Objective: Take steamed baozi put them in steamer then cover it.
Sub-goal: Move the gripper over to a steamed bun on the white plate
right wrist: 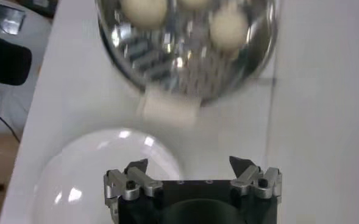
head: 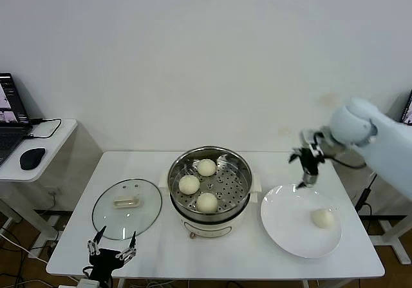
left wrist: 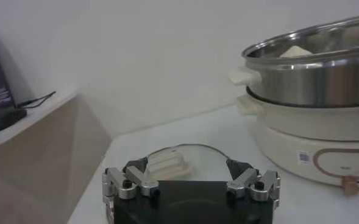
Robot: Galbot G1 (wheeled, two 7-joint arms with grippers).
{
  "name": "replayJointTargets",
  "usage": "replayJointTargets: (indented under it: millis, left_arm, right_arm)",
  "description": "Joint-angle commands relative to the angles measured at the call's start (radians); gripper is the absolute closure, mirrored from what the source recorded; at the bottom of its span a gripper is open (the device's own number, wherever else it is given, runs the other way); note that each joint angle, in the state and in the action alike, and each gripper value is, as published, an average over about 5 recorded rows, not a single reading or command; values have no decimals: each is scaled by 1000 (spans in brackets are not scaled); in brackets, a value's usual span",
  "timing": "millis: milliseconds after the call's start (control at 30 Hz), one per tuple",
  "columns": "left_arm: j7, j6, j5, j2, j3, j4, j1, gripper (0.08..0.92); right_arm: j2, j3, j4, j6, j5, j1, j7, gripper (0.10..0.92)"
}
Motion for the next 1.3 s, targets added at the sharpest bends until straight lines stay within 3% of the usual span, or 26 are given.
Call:
replayJointTargets:
  millis: [33,367,733,1300]
  left_arm:
    - [-1,-1,3,2,3,5,10,177]
    - [2,0,9,3,5,28,13,177]
    - [2,1,11,-4,-2,47,10,177]
    - [7,5,7,-11,-6,62,-2,177]
  right_arm:
    - [-93,223,-28,-32,-152,-348,9,202]
    - [-49,345,-102,21,-249,-493,31,202]
    - [20,299,-206,147,-279,-441,21,203]
    - [94,256,-278,161,-315,-421,70,202]
